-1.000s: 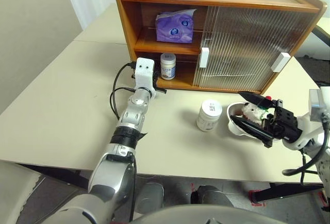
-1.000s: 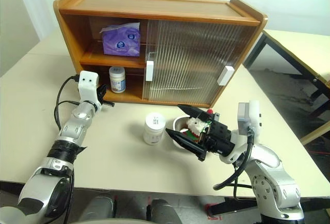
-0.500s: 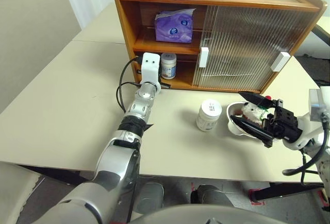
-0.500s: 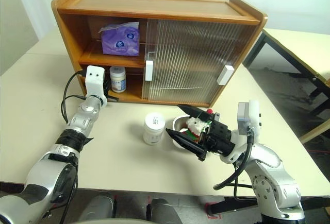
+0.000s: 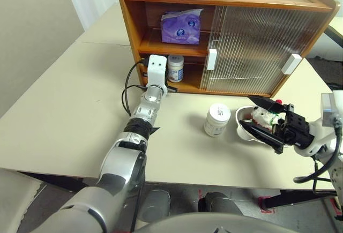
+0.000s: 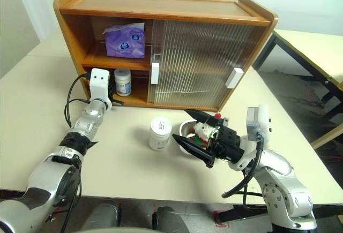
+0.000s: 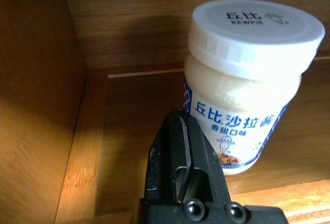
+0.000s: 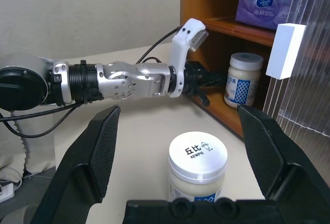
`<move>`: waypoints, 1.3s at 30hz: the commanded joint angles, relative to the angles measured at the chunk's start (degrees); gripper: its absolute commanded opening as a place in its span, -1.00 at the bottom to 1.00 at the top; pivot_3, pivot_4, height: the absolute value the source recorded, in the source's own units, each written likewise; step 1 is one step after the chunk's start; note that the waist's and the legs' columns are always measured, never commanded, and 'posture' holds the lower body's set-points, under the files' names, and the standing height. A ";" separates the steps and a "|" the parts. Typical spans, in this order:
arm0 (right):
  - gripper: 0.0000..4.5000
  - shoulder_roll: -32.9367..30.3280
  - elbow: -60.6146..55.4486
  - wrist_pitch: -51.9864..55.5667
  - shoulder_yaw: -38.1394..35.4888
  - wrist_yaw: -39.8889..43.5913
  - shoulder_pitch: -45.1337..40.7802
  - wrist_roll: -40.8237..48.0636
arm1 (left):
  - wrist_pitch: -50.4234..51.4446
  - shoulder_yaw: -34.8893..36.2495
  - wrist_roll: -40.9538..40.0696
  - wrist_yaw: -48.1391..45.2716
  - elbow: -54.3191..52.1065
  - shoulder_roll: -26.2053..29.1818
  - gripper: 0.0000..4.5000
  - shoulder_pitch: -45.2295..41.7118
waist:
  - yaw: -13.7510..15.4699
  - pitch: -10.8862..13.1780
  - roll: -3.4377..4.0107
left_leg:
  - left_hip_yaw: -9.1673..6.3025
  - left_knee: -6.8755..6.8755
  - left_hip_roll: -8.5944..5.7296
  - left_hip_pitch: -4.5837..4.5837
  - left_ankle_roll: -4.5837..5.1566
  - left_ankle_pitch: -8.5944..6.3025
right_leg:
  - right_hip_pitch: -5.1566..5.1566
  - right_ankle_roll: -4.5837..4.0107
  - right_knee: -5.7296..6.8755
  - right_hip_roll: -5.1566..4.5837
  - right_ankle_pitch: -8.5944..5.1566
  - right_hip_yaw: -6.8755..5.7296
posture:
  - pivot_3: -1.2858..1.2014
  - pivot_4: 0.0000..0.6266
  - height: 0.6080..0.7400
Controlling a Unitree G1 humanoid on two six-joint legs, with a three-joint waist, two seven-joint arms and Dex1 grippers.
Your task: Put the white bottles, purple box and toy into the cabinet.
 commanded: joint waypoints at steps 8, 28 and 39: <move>1.00 -0.45 -0.84 -0.48 -0.69 0.23 0.83 -0.30 | -1.63 0.05 -0.77 -1.09 5.48 -1.58 -1.00 -3.51 | -0.16 0.00 0.00 | 0.00 0.01 -0.02 -0.02 0.02 -0.01 | 0.00 0.03 -0.02 -0.01 0.00 0.00 | 0.10 -0.96 1.00; 1.00 -0.74 -1.45 -0.02 -1.04 -0.32 1.10 -0.08 | -2.49 -0.18 -1.27 -6.85 11.92 -1.96 -1.00 -7.61 | -0.52 0.00 0.00 | 0.00 0.04 -0.02 -0.02 0.03 -0.01 | 0.01 0.10 -0.02 -0.01 0.01 0.00 | 0.09 -0.95 1.00; 1.00 -0.81 -2.10 0.03 -1.27 -0.91 1.64 0.01 | -2.93 -0.92 -1.03 -11.06 12.91 -3.09 -1.00 -8.04 | -0.75 -0.01 0.00 | 0.00 0.06 -0.02 -0.03 0.05 0.00 | 0.01 0.17 -0.02 -0.01 0.01 0.00 | 0.09 -0.95 1.00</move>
